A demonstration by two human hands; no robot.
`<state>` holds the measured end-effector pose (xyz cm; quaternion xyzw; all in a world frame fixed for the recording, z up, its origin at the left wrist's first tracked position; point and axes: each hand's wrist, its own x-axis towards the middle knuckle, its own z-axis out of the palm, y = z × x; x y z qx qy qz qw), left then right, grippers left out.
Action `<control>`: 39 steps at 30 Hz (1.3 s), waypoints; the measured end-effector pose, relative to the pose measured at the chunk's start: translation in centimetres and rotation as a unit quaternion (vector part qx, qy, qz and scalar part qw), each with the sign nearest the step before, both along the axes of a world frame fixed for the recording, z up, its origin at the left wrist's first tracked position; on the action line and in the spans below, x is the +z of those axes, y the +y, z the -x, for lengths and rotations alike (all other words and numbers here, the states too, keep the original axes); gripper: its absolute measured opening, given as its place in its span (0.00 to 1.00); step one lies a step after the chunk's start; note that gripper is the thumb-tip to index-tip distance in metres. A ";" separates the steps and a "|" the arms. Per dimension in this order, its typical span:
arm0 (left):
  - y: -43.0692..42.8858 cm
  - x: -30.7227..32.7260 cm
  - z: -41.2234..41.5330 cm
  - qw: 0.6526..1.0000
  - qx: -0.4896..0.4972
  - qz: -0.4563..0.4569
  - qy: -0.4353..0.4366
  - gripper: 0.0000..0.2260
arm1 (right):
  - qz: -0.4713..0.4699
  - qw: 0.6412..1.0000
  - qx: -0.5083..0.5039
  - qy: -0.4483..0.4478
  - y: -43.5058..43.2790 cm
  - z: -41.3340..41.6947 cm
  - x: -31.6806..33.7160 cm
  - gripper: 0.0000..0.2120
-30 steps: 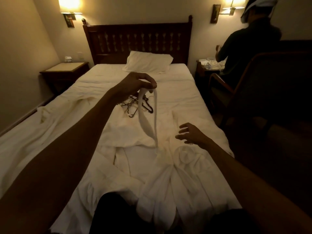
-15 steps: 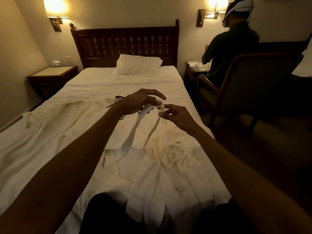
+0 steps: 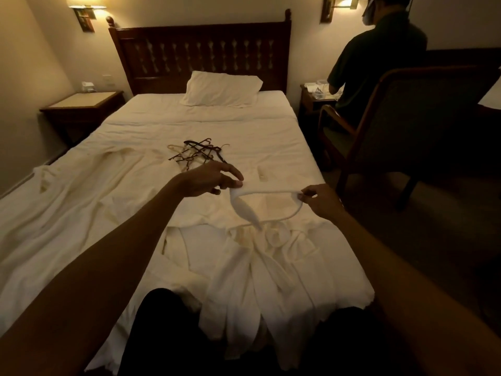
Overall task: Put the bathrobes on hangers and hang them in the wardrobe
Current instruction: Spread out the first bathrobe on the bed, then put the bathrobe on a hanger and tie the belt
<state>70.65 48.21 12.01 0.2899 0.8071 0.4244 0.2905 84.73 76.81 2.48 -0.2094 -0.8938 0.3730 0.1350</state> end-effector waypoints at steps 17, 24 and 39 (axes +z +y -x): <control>-1.0 -12.6 18.2 0.982 0.124 0.119 0.080 0.03 | 0.073 0.978 0.111 -0.163 -3.0 21.4 -5.0 0.17; 0.2 -19.4 31.9 0.919 0.359 0.090 0.134 0.11 | -0.001 0.978 0.131 -0.163 -1.8 34.1 -9.2 0.16; 3.6 -28.1 42.2 0.867 0.469 0.155 0.073 0.28 | -0.117 0.969 0.167 -0.140 -4.1 44.0 -20.1 0.21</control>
